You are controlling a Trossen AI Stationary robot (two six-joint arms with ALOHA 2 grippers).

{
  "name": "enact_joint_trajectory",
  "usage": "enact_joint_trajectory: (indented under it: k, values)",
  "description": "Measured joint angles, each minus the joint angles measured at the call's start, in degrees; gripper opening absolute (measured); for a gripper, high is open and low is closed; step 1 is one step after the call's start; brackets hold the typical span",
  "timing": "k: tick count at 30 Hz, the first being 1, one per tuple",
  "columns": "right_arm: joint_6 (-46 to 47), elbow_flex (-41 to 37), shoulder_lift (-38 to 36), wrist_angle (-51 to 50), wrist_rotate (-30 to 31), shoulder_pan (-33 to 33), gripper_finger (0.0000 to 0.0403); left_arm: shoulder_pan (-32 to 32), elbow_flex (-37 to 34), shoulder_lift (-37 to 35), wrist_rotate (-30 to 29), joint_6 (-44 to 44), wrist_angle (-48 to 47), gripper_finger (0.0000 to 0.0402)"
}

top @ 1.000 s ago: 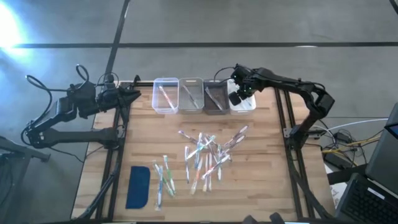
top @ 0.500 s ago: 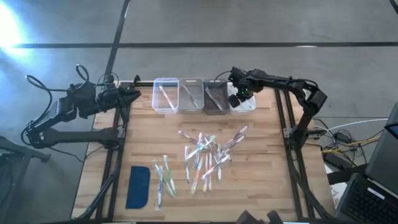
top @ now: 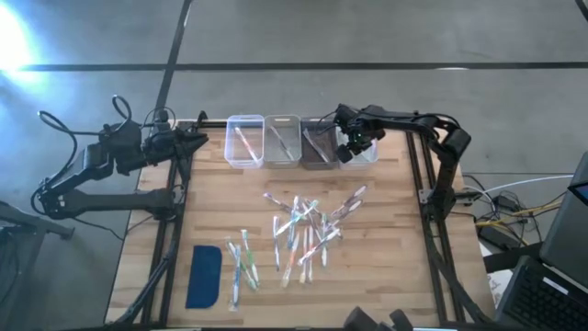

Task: Pick & Place Toothbrushes
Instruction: Put the green toothbrush into the white bin, then put the blue toothbrush into the black transparent bin

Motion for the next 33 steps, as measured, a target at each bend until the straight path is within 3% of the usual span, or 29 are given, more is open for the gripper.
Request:
enact_joint_trajectory:
  k: [8,20,33]
  values:
    - [-0.1,0.1,0.9,0.5,-0.2,-0.2,0.0035,0.0,0.0,0.0,0.0,0.0,0.0,0.0046]
    - [-0.1,0.1,0.4,0.7,0.4,-0.2,0.0097,0.0,0.0,0.0,0.0,0.0,0.0,0.0046]
    - [-2.2,5.4,-1.4,-1.9,0.3,-0.2,0.0162,0.0,0.0,0.0,0.0,0.0,0.0,0.0046]
